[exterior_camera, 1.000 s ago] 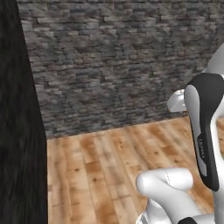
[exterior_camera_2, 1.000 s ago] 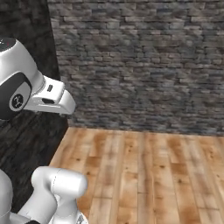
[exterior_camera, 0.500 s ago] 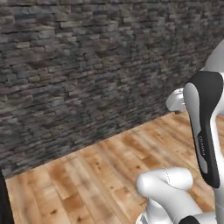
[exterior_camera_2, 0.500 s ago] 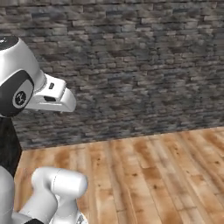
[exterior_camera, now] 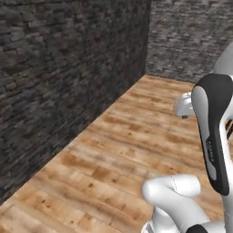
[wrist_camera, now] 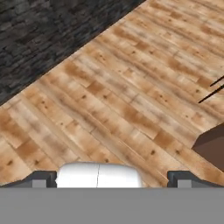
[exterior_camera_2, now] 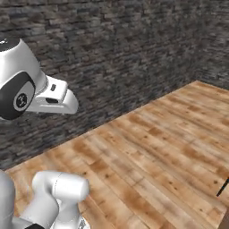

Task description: Pick the candle and jar from the dining table and place them in the open cabinet. Close the cabinet after placing the objects.

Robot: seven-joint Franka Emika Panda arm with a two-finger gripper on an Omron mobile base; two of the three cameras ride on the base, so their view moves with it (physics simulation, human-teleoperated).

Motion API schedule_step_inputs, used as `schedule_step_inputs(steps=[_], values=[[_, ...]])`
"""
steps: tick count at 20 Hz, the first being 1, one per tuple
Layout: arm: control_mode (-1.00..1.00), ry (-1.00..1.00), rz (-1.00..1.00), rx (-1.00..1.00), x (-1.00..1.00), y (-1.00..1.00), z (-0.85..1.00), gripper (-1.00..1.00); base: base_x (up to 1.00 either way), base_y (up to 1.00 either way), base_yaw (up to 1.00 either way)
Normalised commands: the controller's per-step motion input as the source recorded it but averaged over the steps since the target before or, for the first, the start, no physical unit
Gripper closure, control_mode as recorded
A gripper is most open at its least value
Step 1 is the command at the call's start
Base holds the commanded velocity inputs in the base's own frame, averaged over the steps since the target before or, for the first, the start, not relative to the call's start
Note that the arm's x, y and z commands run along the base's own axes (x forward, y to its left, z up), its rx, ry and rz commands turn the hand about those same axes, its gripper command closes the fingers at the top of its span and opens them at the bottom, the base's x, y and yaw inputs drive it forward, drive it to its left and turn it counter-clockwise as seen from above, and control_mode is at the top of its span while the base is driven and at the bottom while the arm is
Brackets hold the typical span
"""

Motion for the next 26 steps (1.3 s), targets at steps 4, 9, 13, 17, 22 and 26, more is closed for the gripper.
schedule_step_inputs(steps=[4, 9, 13, 17, 22, 26], values=[[1.0, 0.0, 0.0, 0.0, 0.0, 0.0, 0.0, -1.0, 0.34, 0.23, -0.82], [1.0, 0.0, 0.0, 0.0, 0.0, 0.0, 0.0, -1.0, 0.47, 0.36, -0.79], [1.0, 0.0, 0.0, 0.0, 0.0, 0.0, 0.0, -1.0, 0.71, 0.64, -0.71], [1.0, 0.0, 0.0, 0.0, 0.0, 0.0, 0.0, -1.0, 0.83, 0.78, -0.67], [1.0, 0.0, 0.0, 0.0, 0.0, 0.0, 0.0, -1.0, 0.78, 0.85, -0.66], [1.0, 0.0, 0.0, 0.0, 0.0, 0.0, 0.0, -1.0, 0.68, 0.91, -0.65]])
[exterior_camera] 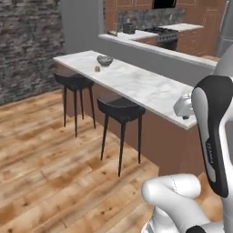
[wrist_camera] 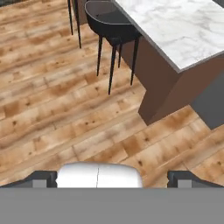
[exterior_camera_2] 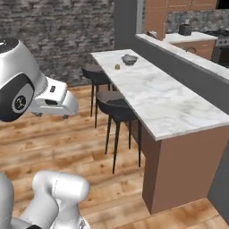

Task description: Pick the candle and jar from the dining table and place them in the open cabinet. Close the cabinet after placing the objects.

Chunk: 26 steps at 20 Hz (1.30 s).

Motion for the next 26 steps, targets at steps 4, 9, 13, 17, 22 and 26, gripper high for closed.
schedule_step_inputs(steps=[4, 9, 13, 17, 22, 26], values=[[1.0, 0.0, 0.0, 0.0, 0.0, 0.0, 0.0, -1.0, 0.67, 0.97, -0.62], [1.0, 0.0, 0.0, 0.0, 0.0, 0.0, 0.0, -1.0, 0.58, 0.99, -0.62], [1.0, 0.0, 0.0, 0.0, 0.0, 0.0, 0.0, -1.0, 0.36, 1.0, -0.56], [1.0, 0.0, 0.0, 0.0, 0.0, 0.0, 0.0, -1.0, 0.16, 1.0, -0.48], [1.0, 0.0, 0.0, 0.0, 0.0, 0.0, 0.0, -1.0, 0.0, 1.0, -0.32], [1.0, 0.0, 0.0, 0.0, 0.0, 0.0, 0.0, -1.0, 0.0, 1.0, -0.3]])
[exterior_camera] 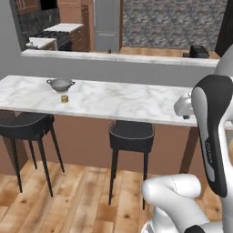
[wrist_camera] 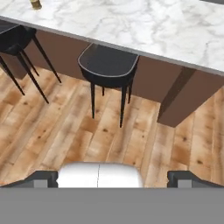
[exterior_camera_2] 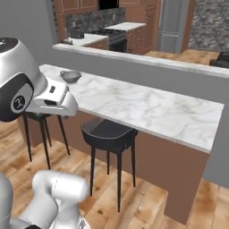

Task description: Pick the candle and jar from the dining table and place them in the open cabinet. Close the cabinet after placing the objects.

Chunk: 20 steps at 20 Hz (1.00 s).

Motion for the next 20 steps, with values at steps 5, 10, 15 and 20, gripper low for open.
schedule_step_inputs(steps=[5, 10, 15, 20], values=[[1.0, 0.0, 0.0, 0.0, 0.0, 0.0, 0.0, -1.0, 0.09, 1.0, -0.3], [1.0, 0.0, 0.0, 0.0, 0.0, 0.0, 0.0, -1.0, 0.26, 1.0, -0.3], [1.0, 0.0, 0.0, 0.0, 0.0, 0.0, 0.0, -1.0, 0.28, 1.0, -0.28], [1.0, 0.0, 0.0, 0.0, 0.0, 0.0, 0.0, -1.0, 0.42, 0.83, -0.18]])
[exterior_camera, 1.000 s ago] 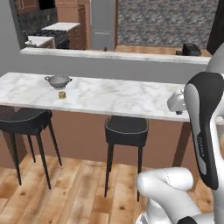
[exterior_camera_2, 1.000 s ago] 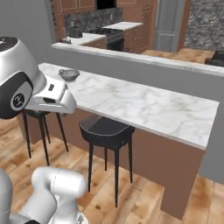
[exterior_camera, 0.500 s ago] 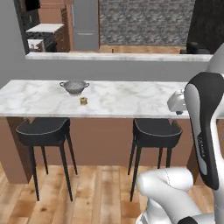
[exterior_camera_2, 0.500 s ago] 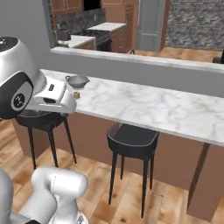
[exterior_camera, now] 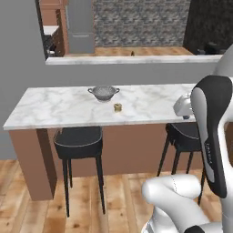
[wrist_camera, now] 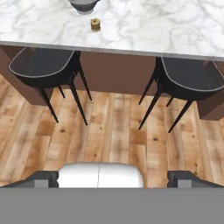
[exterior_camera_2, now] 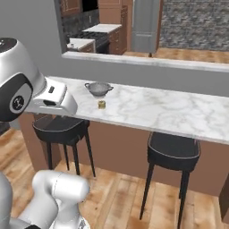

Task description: Pick the candle and jar from the dining table and place them in the open cabinet. Close the cabinet after placing the objects.

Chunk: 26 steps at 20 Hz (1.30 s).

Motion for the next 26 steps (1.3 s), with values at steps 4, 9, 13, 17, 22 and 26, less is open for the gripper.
schedule_step_inputs(steps=[4, 9, 13, 17, 22, 26], values=[[1.0, 0.0, 0.0, 0.0, 0.0, 0.0, 0.0, -1.0, 0.44, 0.61, -0.09], [1.0, 0.0, 0.0, 0.0, 0.0, 0.0, 0.0, -1.0, 0.54, 0.34, -0.04], [1.0, 0.0, 0.0, 0.0, 0.0, 0.0, 0.0, -1.0, 0.26, 0.01, 0.0], [1.0, 0.0, 0.0, 0.0, 0.0, 0.0, 0.0, -1.0, 0.31, 0.0, 0.0], [1.0, 0.0, 0.0, 0.0, 0.0, 0.0, 0.0, -1.0, 0.51, 0.0, 0.0], [1.0, 0.0, 0.0, 0.0, 0.0, 0.0, 0.0, -1.0, 0.58, 0.0, -0.01]])
